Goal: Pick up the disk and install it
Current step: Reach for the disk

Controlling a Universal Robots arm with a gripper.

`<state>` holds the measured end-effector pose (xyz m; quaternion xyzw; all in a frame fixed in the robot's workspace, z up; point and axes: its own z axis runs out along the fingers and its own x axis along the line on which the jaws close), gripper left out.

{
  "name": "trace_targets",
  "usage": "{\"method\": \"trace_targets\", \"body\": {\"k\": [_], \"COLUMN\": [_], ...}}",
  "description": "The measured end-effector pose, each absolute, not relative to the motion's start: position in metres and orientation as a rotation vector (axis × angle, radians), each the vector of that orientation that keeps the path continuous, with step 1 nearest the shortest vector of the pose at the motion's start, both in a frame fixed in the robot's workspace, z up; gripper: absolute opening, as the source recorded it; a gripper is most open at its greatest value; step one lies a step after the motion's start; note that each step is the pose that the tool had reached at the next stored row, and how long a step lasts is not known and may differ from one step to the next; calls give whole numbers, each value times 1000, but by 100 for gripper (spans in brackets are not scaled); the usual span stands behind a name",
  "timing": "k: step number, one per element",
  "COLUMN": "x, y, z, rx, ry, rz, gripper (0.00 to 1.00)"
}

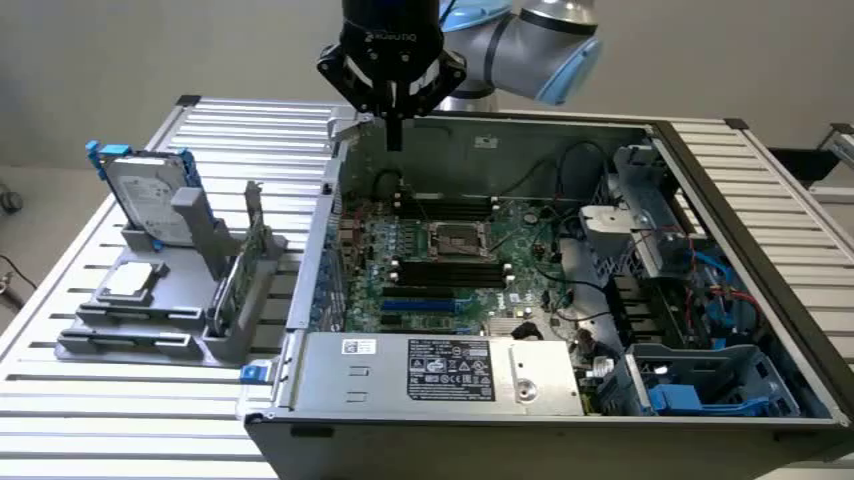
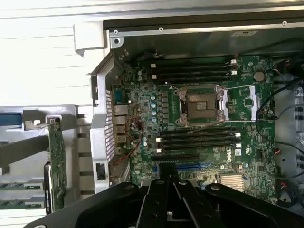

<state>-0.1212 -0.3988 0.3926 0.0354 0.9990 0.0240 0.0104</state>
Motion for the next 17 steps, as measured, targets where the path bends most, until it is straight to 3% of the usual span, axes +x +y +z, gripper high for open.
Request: {"method": "trace_targets", "body": {"k": [17], "x": [-129], "y": [-398], "z": [393], "rx": [110], "ry": [3116], "rz": [75], "gripper": [11]}}
